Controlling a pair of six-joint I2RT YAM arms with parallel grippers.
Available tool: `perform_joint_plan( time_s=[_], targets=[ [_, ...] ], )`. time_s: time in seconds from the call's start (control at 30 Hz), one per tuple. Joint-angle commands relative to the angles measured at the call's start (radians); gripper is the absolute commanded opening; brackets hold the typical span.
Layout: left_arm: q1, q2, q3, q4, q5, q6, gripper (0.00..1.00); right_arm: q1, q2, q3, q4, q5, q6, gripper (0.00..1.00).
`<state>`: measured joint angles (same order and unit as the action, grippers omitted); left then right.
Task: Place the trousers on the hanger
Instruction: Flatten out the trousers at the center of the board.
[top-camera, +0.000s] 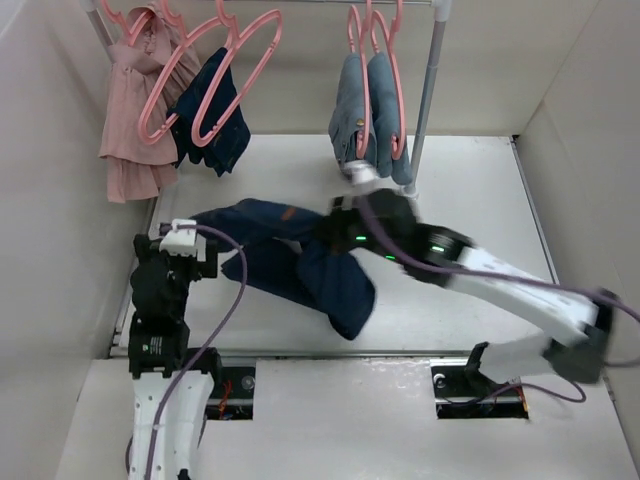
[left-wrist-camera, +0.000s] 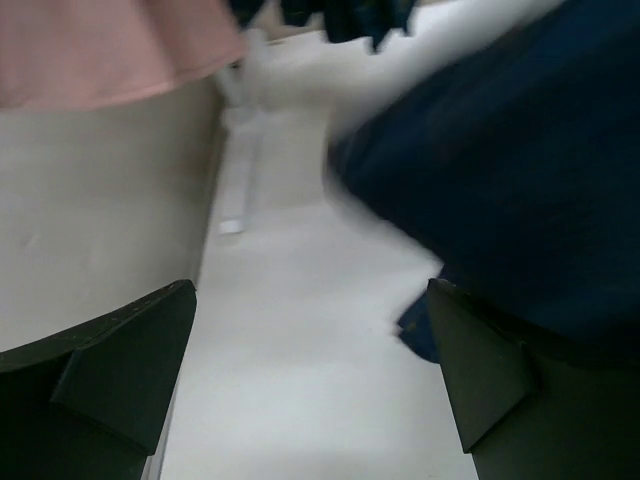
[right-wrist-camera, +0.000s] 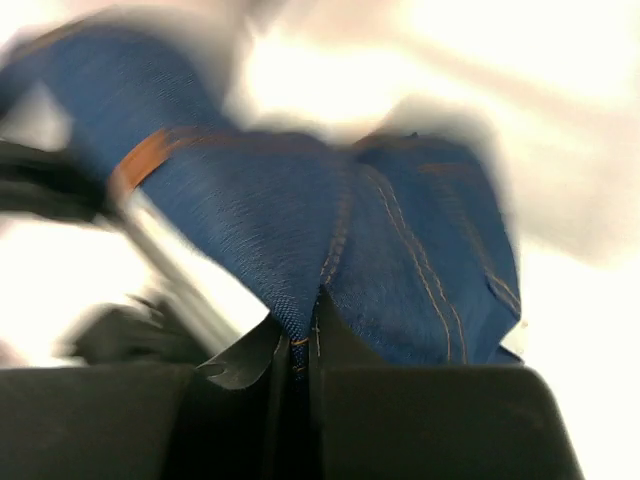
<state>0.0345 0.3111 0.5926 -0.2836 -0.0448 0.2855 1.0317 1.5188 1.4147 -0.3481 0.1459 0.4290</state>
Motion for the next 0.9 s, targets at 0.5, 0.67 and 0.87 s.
perform_joint_plan(
  time_s=[0.5, 0.67, 0.87],
  targets=[
    [-0.394, 0.795, 0.377, -0.396, 0.163, 0.598, 0.99, -0.490, -0.777, -0.648, -0.226, 0.052, 0.375, 1.00],
    [-0.424, 0.905, 0.299, -0.248, 0.139, 0.681, 0.99, -0.332, -0.458, -0.405, -0.198, -0.011, 0.093, 1.00],
    [-0.208, 1.028, 0.348, -0.129, 0.273, 0.554, 0.99, -0.128, -0.152, -0.271, -0.209, -0.059, -0.283, 1.00]
  ],
)
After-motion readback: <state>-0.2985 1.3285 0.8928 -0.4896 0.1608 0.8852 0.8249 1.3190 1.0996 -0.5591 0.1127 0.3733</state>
